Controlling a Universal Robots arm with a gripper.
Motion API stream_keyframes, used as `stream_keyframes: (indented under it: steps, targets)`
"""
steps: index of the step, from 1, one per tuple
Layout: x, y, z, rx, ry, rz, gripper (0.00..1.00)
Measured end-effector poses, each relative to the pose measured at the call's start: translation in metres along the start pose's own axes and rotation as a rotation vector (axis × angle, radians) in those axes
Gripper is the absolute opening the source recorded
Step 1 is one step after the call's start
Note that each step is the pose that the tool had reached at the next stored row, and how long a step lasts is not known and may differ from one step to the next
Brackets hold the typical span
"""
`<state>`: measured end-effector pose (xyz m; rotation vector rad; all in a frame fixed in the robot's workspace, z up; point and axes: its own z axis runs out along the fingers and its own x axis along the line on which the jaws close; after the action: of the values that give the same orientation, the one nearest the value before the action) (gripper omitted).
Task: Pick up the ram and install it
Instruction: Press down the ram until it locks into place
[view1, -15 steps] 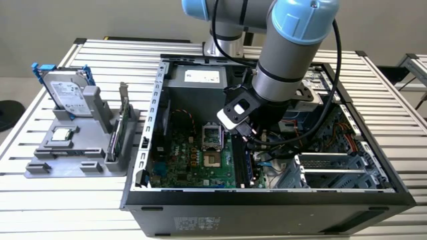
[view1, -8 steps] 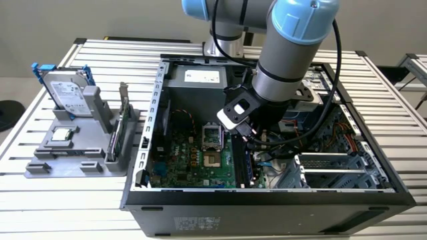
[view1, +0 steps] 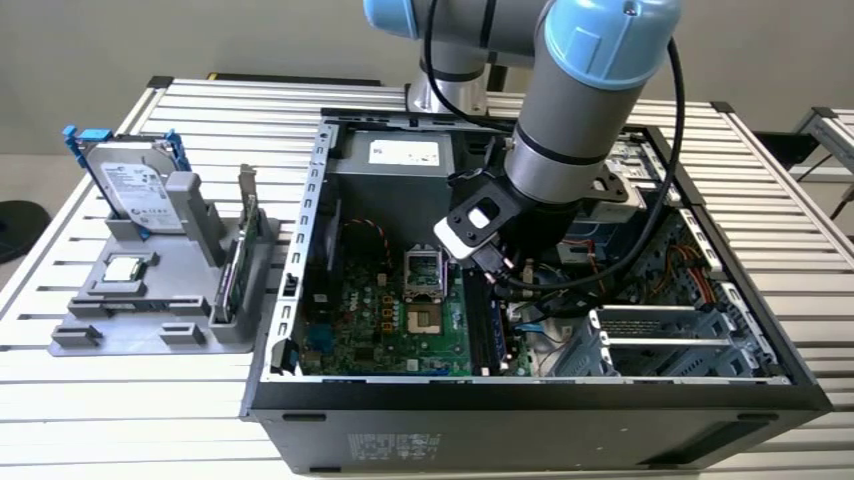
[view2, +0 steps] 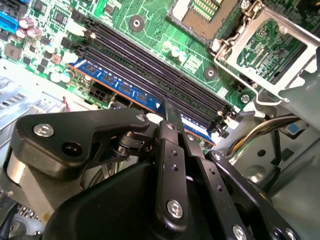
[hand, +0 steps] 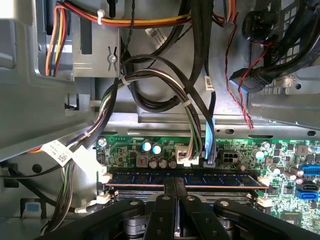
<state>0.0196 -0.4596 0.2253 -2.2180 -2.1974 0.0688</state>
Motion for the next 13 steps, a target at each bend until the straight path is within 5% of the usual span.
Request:
stream_keyframes:
  steps: [13]
  targets:
    - [-0.0013,-0.0026,-0.0582,0.0006,-0.0012,0.000,0.00]
